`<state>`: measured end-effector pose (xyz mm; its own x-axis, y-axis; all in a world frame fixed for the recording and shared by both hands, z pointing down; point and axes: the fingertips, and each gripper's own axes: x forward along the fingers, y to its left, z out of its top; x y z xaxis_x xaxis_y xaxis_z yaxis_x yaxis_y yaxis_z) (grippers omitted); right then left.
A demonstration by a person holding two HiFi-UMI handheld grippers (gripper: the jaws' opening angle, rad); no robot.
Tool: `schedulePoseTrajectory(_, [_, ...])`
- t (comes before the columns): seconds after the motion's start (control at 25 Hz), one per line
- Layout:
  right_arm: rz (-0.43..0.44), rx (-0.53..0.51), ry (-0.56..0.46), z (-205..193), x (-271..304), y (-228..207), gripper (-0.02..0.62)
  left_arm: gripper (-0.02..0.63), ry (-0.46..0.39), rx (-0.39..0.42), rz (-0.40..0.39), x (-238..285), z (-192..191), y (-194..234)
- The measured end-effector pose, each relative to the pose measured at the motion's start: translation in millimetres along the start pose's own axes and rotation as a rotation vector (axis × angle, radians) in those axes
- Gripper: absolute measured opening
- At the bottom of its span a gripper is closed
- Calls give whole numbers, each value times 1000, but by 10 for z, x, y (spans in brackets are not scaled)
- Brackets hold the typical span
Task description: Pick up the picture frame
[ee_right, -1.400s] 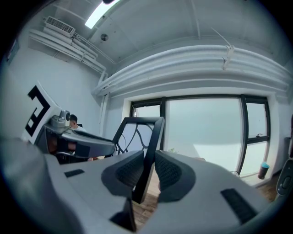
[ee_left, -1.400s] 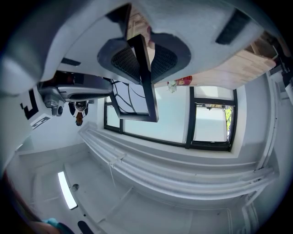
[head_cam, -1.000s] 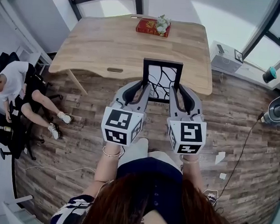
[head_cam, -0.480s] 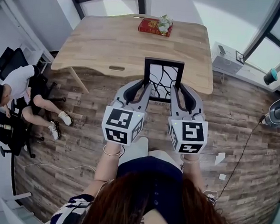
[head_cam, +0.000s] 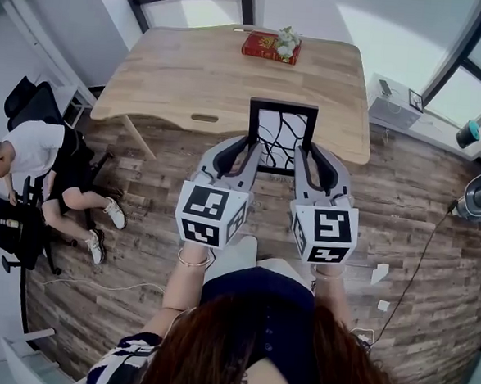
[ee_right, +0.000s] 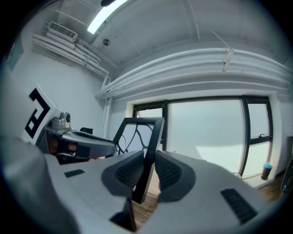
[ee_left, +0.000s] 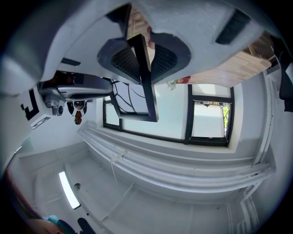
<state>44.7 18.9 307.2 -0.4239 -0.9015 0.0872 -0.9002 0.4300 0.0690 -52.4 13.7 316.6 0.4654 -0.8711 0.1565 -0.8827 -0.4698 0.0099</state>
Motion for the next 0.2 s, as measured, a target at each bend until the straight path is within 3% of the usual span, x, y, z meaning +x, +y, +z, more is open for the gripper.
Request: schedulePoseTrajectory(0.2, [1, 2, -2, -3, -16, -13, 80, 89, 0, 0, 0, 0, -8, -20])
